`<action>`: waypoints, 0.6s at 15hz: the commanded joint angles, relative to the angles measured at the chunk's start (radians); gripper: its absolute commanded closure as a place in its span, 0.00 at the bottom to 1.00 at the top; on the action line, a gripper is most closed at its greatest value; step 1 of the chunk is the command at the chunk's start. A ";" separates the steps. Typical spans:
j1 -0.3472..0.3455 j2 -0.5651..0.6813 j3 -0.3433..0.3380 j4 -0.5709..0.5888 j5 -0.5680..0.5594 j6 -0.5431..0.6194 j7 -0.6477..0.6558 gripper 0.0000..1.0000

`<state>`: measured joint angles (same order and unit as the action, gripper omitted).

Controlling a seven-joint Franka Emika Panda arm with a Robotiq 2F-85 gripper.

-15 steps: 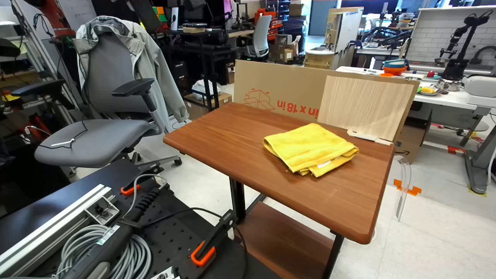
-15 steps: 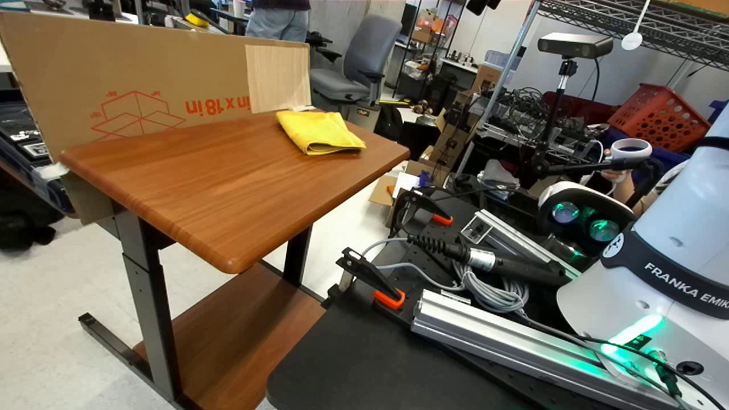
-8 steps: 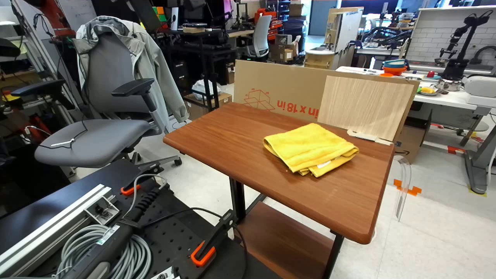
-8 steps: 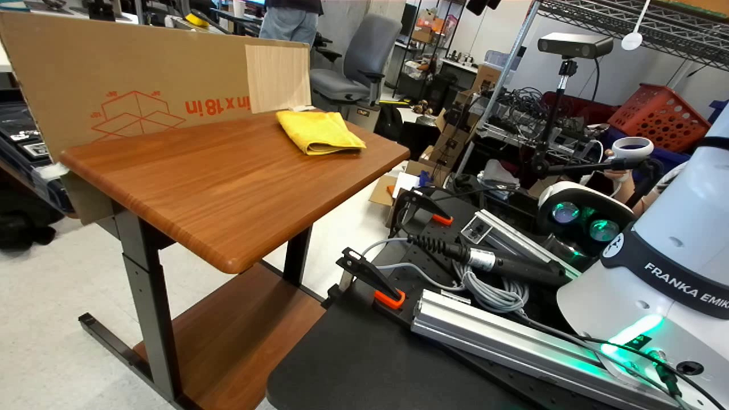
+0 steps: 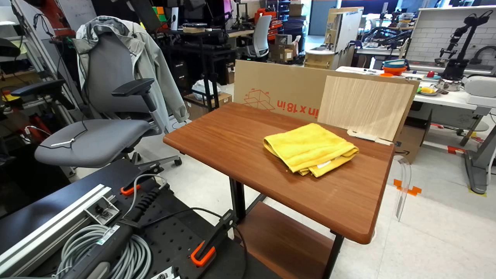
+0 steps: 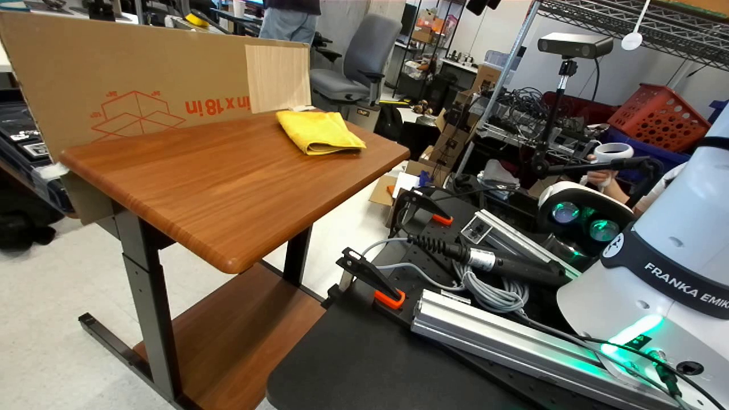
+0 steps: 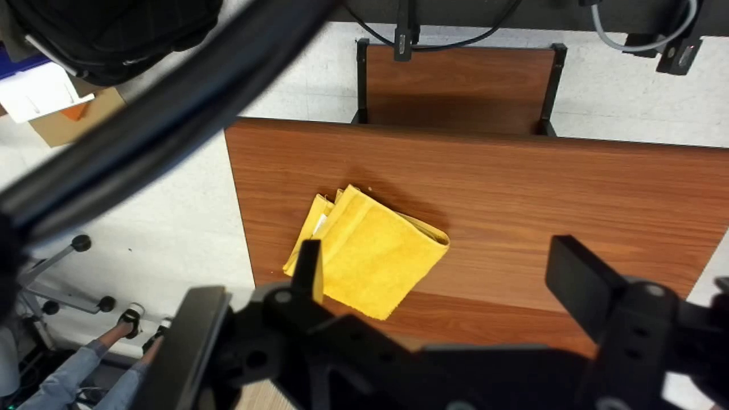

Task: Use the towel to clean the table

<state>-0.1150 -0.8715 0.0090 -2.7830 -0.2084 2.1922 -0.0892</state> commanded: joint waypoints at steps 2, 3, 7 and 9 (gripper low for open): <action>0.092 0.161 -0.074 0.095 0.053 -0.015 -0.111 0.00; 0.110 0.222 -0.100 0.120 0.078 0.014 -0.137 0.00; 0.167 0.434 -0.232 0.243 0.244 0.004 -0.256 0.00; 0.164 0.552 -0.278 0.326 0.339 -0.033 -0.295 0.00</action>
<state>0.0310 -0.5154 -0.1953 -2.6073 0.0100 2.2042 -0.3133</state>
